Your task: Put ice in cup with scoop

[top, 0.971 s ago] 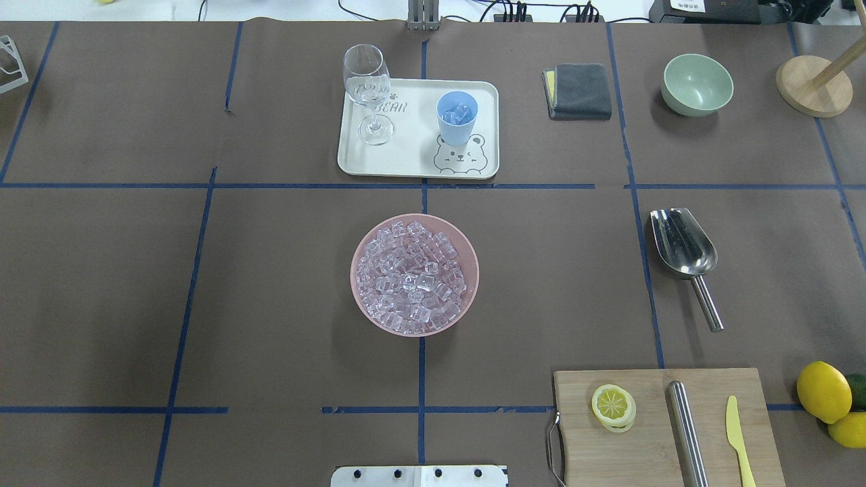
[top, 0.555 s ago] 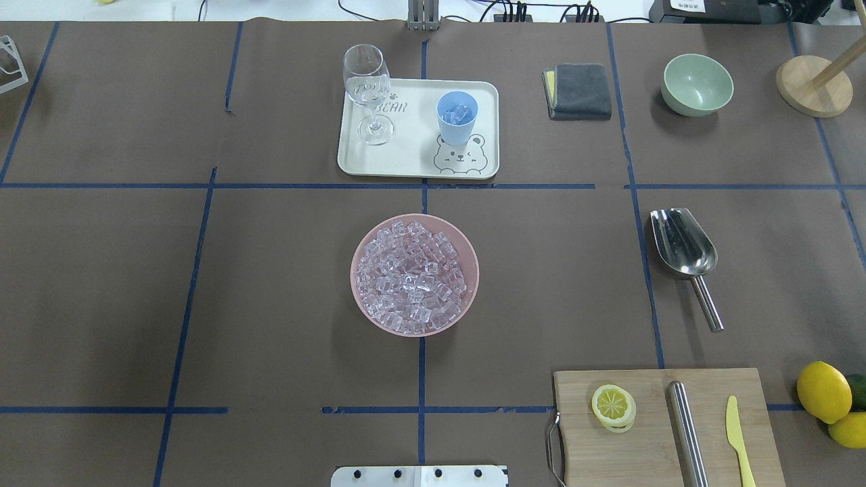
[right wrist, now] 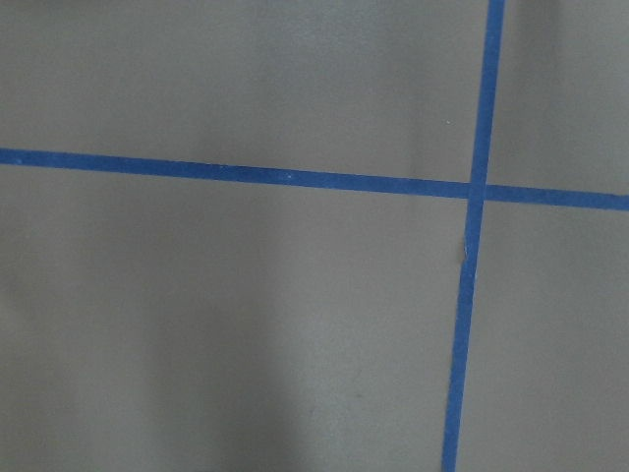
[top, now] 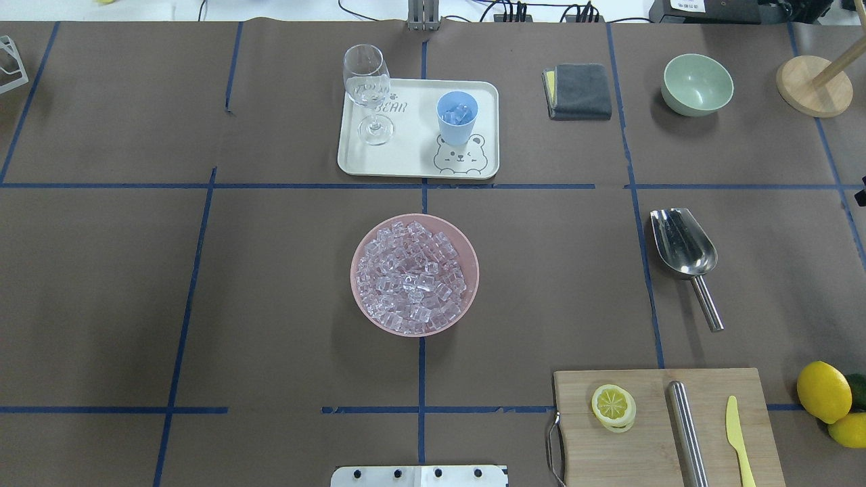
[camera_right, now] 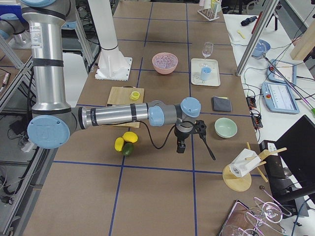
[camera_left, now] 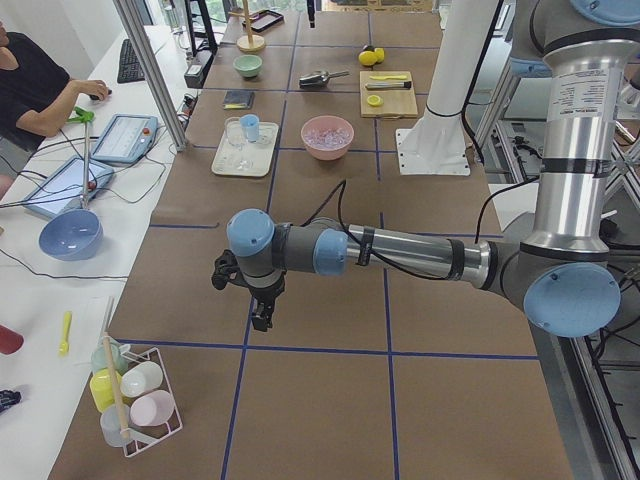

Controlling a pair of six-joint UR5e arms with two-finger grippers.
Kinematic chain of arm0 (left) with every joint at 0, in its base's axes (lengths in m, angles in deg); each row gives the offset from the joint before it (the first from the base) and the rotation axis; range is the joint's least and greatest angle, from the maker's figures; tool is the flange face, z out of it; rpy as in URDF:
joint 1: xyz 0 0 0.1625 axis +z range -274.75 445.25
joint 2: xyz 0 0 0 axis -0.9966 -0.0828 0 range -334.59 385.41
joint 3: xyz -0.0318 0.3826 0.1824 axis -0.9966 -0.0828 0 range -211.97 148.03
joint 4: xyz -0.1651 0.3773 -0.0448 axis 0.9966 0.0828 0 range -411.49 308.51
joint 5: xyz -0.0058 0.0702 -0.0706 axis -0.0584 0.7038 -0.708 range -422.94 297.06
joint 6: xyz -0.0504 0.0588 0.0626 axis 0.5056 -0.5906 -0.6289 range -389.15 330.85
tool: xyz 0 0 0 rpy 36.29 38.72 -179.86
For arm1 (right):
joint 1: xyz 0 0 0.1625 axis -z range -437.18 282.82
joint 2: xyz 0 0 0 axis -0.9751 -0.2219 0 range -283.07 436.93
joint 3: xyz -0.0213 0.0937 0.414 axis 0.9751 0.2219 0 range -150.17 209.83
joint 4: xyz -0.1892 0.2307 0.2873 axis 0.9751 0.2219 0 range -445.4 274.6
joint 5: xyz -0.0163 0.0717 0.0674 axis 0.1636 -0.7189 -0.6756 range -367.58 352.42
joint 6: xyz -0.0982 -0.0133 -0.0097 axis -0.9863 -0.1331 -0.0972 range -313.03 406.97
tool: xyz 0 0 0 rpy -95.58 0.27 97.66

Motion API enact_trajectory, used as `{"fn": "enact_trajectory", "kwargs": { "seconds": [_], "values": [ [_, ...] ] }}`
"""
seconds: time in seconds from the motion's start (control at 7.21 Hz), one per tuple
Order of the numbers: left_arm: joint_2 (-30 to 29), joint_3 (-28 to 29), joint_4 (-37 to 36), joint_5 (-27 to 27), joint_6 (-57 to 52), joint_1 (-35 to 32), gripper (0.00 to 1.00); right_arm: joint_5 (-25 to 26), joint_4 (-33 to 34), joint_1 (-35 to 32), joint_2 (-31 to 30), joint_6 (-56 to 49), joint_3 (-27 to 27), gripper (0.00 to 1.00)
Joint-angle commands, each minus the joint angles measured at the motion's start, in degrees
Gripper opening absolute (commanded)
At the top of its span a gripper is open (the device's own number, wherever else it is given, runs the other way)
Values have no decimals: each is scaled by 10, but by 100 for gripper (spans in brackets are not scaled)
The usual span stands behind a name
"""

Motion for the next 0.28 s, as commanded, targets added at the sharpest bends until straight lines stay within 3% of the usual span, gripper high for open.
{"fn": "enact_trajectory", "kwargs": {
  "seconds": [0.0, 0.14],
  "values": [
    [-36, 8, 1, 26, 1, 0, 100, 8, 8, 17, 22, 9, 2, 100],
    [-52, 12, 0, 36, 3, 0, 100, 12, 8, 17, 21, 9, 14, 100]
  ]
}}
